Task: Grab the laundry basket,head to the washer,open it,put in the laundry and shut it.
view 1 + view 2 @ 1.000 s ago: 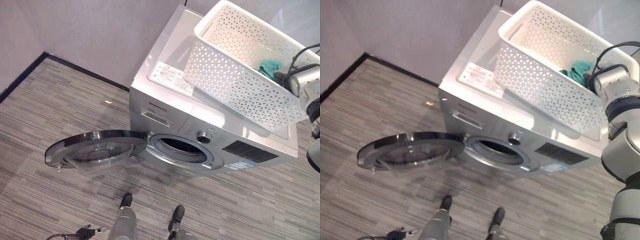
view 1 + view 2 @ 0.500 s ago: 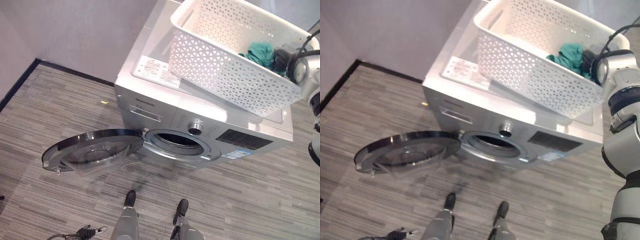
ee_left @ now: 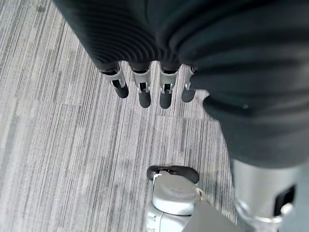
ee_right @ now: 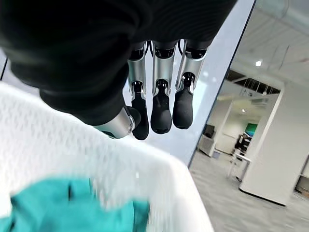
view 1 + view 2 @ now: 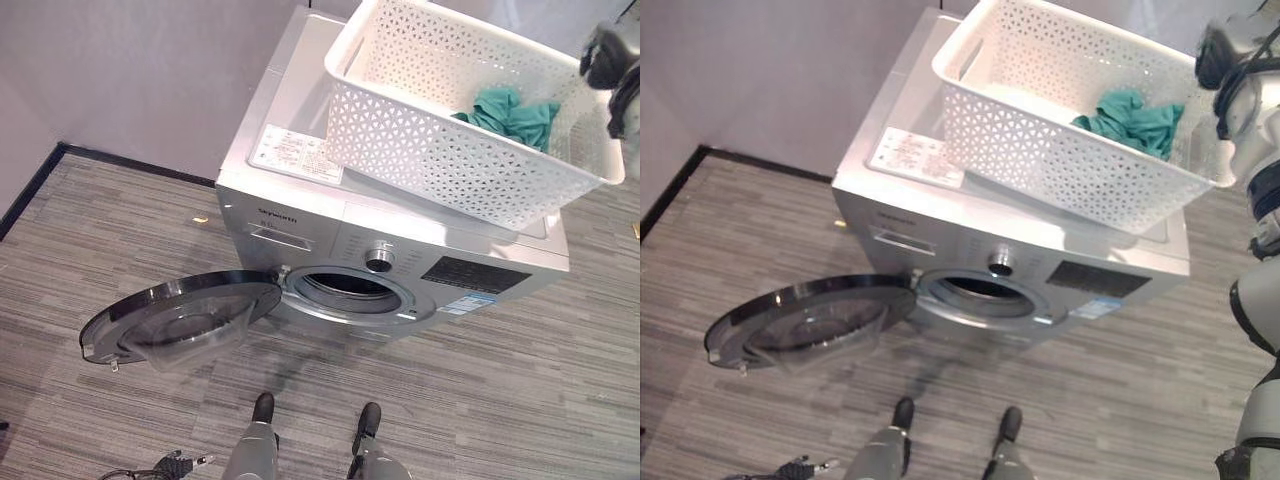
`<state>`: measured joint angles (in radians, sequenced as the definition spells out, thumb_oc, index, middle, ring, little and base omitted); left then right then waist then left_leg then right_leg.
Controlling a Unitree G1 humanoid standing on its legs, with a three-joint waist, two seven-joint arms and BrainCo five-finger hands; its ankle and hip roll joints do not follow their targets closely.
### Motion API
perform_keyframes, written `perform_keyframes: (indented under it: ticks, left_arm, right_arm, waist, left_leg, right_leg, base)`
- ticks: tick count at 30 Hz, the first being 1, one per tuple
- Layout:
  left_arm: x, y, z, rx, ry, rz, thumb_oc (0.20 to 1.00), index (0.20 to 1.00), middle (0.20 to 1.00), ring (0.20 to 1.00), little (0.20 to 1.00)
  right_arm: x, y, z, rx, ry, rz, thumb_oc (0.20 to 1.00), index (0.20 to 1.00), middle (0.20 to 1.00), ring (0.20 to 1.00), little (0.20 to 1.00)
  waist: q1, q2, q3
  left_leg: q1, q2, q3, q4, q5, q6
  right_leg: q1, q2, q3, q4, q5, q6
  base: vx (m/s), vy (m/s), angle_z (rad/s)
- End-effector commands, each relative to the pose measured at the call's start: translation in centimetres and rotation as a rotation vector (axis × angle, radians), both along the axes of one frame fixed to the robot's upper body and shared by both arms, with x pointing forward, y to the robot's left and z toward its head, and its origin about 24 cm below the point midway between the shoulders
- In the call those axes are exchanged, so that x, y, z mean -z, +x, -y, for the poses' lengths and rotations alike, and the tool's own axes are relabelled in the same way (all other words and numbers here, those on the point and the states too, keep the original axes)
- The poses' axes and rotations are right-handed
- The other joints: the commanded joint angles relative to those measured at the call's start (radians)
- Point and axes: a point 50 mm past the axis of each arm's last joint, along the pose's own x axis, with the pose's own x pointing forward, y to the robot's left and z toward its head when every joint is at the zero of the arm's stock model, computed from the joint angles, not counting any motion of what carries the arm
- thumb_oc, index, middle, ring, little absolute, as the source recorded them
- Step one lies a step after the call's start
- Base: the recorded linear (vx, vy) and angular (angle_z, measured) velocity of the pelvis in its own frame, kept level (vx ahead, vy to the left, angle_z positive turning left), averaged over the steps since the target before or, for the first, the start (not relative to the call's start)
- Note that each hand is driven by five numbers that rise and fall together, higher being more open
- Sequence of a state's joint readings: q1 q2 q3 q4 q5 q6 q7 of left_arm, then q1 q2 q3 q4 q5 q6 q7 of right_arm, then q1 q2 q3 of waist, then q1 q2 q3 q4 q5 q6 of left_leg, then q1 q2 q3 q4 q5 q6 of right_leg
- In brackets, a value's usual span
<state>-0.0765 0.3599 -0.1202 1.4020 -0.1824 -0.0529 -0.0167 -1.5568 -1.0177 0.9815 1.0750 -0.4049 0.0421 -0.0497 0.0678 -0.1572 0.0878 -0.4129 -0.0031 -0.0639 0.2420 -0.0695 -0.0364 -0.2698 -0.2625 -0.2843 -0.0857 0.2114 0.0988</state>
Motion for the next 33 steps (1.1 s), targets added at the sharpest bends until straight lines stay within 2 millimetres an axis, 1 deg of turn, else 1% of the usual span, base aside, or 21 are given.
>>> perform_keyframes:
  ticks: [1, 2, 3, 4, 5, 6, 7, 8, 9, 11, 13, 16, 19, 21, 23, 24, 25, 29, 30, 31, 33]
  left_arm:
    - [0.3, -1.8, -0.2, 0.020, 0.030, -0.079, 1.000, 1.000, 1.000, 1.000, 1.000]
    - [0.3, -1.8, -0.2, 0.023, 0.033, -0.081, 1.000, 1.000, 1.000, 1.000, 1.000]
    - [0.1, -1.8, -0.6, 0.024, 0.039, -0.078, 1.000, 1.000, 1.000, 1.000, 1.000]
    - [0.1, -1.8, -0.6, 0.023, 0.036, -0.077, 1.000, 1.000, 1.000, 1.000, 1.000]
    - [0.1, -1.8, -0.6, 0.023, 0.035, -0.077, 1.000, 1.000, 1.000, 1.000, 1.000]
    - [0.1, -1.8, -0.7, 0.022, 0.033, -0.074, 1.000, 1.000, 1.000, 1.000, 1.000]
    - [0.1, -1.8, -0.6, 0.022, 0.027, -0.071, 1.000, 1.000, 1.000, 1.000, 1.000]
    - [0.1, -1.8, -0.6, 0.026, 0.018, -0.068, 1.000, 1.000, 1.000, 1.000, 1.000]
    - [0.1, -1.8, -0.5, 0.026, 0.018, -0.068, 1.000, 1.000, 1.000, 1.000, 1.000]
    - [0.2, -1.9, -0.5, 0.030, 0.013, -0.072, 1.000, 1.000, 1.000, 1.000, 1.000]
    - [0.2, -2.0, -0.6, 0.031, 0.014, -0.075, 1.000, 1.000, 1.000, 1.000, 1.000]
    - [0.1, -2.1, -0.6, 0.041, 0.012, -0.074, 1.000, 1.000, 1.000, 1.000, 1.000]
    - [0.1, -1.1, -0.3, 0.075, 0.015, -0.046, 1.000, 1.000, 1.000, 1.000, 1.000]
    - [0.1, -0.8, -0.1, 0.090, 0.015, -0.041, 1.000, 1.000, 1.000, 1.000, 1.000]
    - [0.1, -0.2, 0.2, 0.127, 0.024, -0.031, 1.000, 1.000, 1.000, 1.000, 1.000]
    - [0.1, 0.1, 0.4, 0.153, 0.031, -0.026, 1.000, 1.000, 1.000, 1.000, 1.000]
    - [0.1, 0.1, 0.4, 0.153, 0.031, -0.026, 1.000, 1.000, 1.000, 1.000, 1.000]
    - [-0.1, 1.0, 0.4, 0.191, 0.049, -0.012, 1.000, 1.000, 1.000, 1.000, 1.000]
    - [-0.3, 1.3, 0.3, 0.197, 0.052, -0.003, 1.000, 1.000, 1.000, 1.000, 1.000]
    - [-0.3, 1.7, 0.5, 0.203, 0.049, 0.008, 1.000, 1.000, 1.000, 1.000, 1.000]
    - [-0.4, 1.8, 0.3, 0.218, 0.054, 0.001, 1.000, 1.000, 1.000, 1.000, 1.000]
  right_arm:
    - [-3.7, -2.7, 2.6, 0.077, 0.040, 0.165, 0.200, 0.200, 0.200, 0.200, 0.200]
    - [-2.9, -2.6, 3.2, 0.099, 0.051, 0.133, 0.200, 0.200, 0.200, 0.200, 0.200]
    - [-1.3, -2.4, 4.3, 0.154, 0.075, 0.040, 0.275, 0.275, 0.275, 0.275, 0.275]
    - [-0.9, -2.4, 4.7, 0.178, 0.076, 0.006, 0.856, 0.856, 0.856, 0.856, 0.856]
    - [-0.9, -2.4, 4.7, 0.178, 0.075, 0.006, 0.856, 0.856, 0.856, 0.856, 0.856]
    - [-0.7, -2.6, 5.2, 0.206, 0.067, -0.022, 1.000, 1.000, 1.000, 1.000, 1.000]
    - [-0.7, -2.9, 5.7, 0.233, 0.063, -0.033, 1.000, 1.000, 1.000, 1.000, 1.000]
    - [-0.6, -3.8, 6.9, 0.275, 0.061, -0.042, 1.000, 1.000, 1.000, 1.000, 1.000]
    - [-0.6, -3.8, 6.9, 0.275, 0.061, -0.042, 1.000, 1.000, 1.000, 1.000, 1.000]
    - [0.0, -4.3, 7.9, 0.298, 0.074, -0.062, 1.000, 1.000, 1.000, 1.000, 1.000]
    - [0.3, -4.5, 8.2, 0.306, 0.081, -0.074, 1.000, 1.000, 1.000, 1.000, 1.000]
    - [0.3, -4.2, 7.9, 0.274, 0.082, -0.078, 1.000, 1.000, 1.000, 1.000, 1.000]
    - [0.0, -4.0, 7.1, 0.213, 0.066, -0.038, 1.000, 1.000, 1.000, 1.000, 1.000]
    - [-0.1, -4.0, 7.0, 0.202, 0.065, -0.021, 1.000, 1.000, 1.000, 1.000, 1.000]
    - [-0.4, -3.8, 6.6, 0.183, 0.046, -0.005, 1.000, 1.000, 1.000, 1.000, 1.000]
    - [-0.6, -3.4, 6.0, 0.153, 0.034, 0.016, 1.000, 1.000, 1.000, 1.000, 1.000]
    - [-0.6, -3.4, 6.0, 0.153, 0.034, 0.016, 1.000, 1.000, 1.000, 1.000, 1.000]
    - [0.2, -3.0, 5.8, 0.145, 0.023, -0.031, 1.000, 1.000, 1.000, 1.000, 1.000]
    - [1.2, -2.6, 5.7, 0.148, 0.029, -0.107, 1.000, 1.000, 1.000, 1.000, 1.000]
    - [2.3, -2.1, 5.4, 0.134, 0.033, -0.140, 1.000, 1.000, 1.000, 1.000, 1.000]
    - [3.1, -1.8, 5.4, 0.161, 0.057, -0.221, 1.000, 1.000, 1.000, 1.000, 1.000]
  waist:
    - [0.019, 0.017, 0.015]
    - [0.021, 0.016, 0.015]
    - [0.029, 0.011, 0.015]
    - [0.034, 0.009, 0.015]
    - [0.034, 0.010, 0.015]
    - [0.038, 0.007, 0.017]
    - [0.040, 0.008, 0.019]
    - [0.046, 0.008, 0.024]
    - [0.046, 0.009, 0.024]
    - [0.052, 0.009, 0.026]
    - [0.057, 0.010, 0.032]
    - [0.066, 0.012, 0.040]
    - [0.076, 0.022, 0.054]
    - [0.078, 0.022, 0.056]
    - [0.080, 0.024, 0.057]
    - [0.081, 0.023, 0.056]
    - [0.081, 0.023, 0.057]
    - [0.089, 0.016, 0.053]
    - [0.093, 0.010, 0.053]
    - [0.092, 0.010, 0.055]
    - [0.096, 0.003, 0.058]
  left_leg:
    - [0.163, 0.025, -0.014, -0.329, 0.148, -0.020]
    - [0.162, 0.024, -0.015, -0.329, 0.149, -0.019]
    - [0.159, 0.025, -0.019, -0.329, 0.151, -0.019]
    - [0.156, 0.026, -0.020, -0.329, 0.153, -0.021]
    - [0.155, 0.026, -0.021, -0.329, 0.153, -0.021]
    - [0.151, 0.026, -0.023, -0.329, 0.156, -0.022]
    - [0.144, 0.027, -0.026, -0.329, 0.159, -0.023]
    - [0.129, 0.026, -0.035, -0.329, 0.165, -0.025]
    - [0.128, 0.026, -0.035, -0.329, 0.165, -0.025]
    - [0.119, 0.024, -0.044, -0.329, 0.168, -0.025]
    - [0.109, 0.022, -0.051, -0.329, 0.171, -0.025]
    - [0.095, 0.017, -0.058, -0.329, 0.174, -0.023]
    - [0.079, 0.013, -0.068, -0.329, 0.177, -0.024]
    - [0.075, 0.012, -0.071, -0.329, 0.178, -0.023]
    - [0.073, 0.009, -0.079, -0.329, 0.178, -0.022]
    - [0.074, 0.006, -0.083, -0.329, 0.176, -0.020]
    - [0.074, 0.006, -0.083, -0.329, 0.176, -0.020]
    - [0.076, -0.001, -0.094, -0.329, 0.172, -0.017]
    - [0.075, -0.002, -0.099, -0.329, 0.172, -0.018]
    - [0.070, -0.005, -0.100, -0.329, 0.175, -0.016]
    - [0.073, -0.001, -0.099, -0.329, 0.173, -0.018]
  right_leg:
    - [0.135, -0.059, 0.015, -0.002, -0.008, 0.131]
    - [0.135, -0.059, 0.014, -0.002, -0.009, 0.131]
    - [0.135, -0.058, 0.009, -0.002, -0.013, 0.130]
    - [0.133, -0.058, 0.006, -0.002, -0.015, 0.129]
    - [0.132, -0.057, 0.005, -0.002, -0.015, 0.129]
    - [0.129, -0.057, 0.004, -0.002, -0.016, 0.129]
    - [0.125, -0.057, 0.001, -0.002, -0.015, 0.129]
    - [0.117, -0.056, -0.003, -0.002, -0.016, 0.129]
    - [0.116, -0.056, -0.004, -0.002, -0.016, 0.129]
    - [0.112, -0.057, -0.008, -0.002, -0.015, 0.130]
    - [0.108, -0.058, -0.010, -0.002, -0.011, 0.131]
    - [0.100, -0.060, -0.012, -0.002, -0.008, 0.132]
    - [0.095, -0.064, -0.016, -0.002, -0.007, 0.134]
    - [0.093, -0.065, -0.017, -0.002, -0.006, 0.134]
    - [0.095, -0.068, -0.019, -0.002, -0.006, 0.136]
    - [0.099, -0.069, -0.019, -0.002, -0.005, 0.136]
    - [0.100, -0.069, -0.019, -0.002, -0.005, 0.136]
    - [0.110, -0.071, -0.028, -0.002, -0.008, 0.138]
    - [0.112, -0.071, -0.034, -0.002, -0.010, 0.137]
    - [0.108, -0.072, -0.035, -0.002, -0.009, 0.137]
    - [0.111, -0.068, -0.037, -0.002, -0.013, 0.135]
  base:
    - [-0.02, -0.021, -0.05]
    - [-0.02, -0.032, -0.05]
    - [-0.02, -0.031, -0.04]
    - [0.00, 0.000, 0.00]
    - [0.00, 0.000, 0.00]
    - [-0.01, -0.016, 0.03]
    - [0.00, 0.000, 0.00]
    - [-0.02, -0.017, 0.05]
    - [-0.01, -0.012, 0.12]
    - [0.00, -0.007, 0.11]
    - [0.01, -0.012, 0.05]
    - [0.01, -0.003, 0.15]
    - [0.00, 0.001, 0.05]
    - [0.01, -0.004, -0.02]
    - [0.03, 0.002, 0.08]
    - [0.03, 0.007, 0.12]
    - [0.04, 0.004, 0.12]
    - [0.02, -0.006, 0.06]
    - [-0.01, -0.006, 0.06]
    - [-0.01, -0.009, 0.04]
    - [-0.01, -0.005, 0.02]
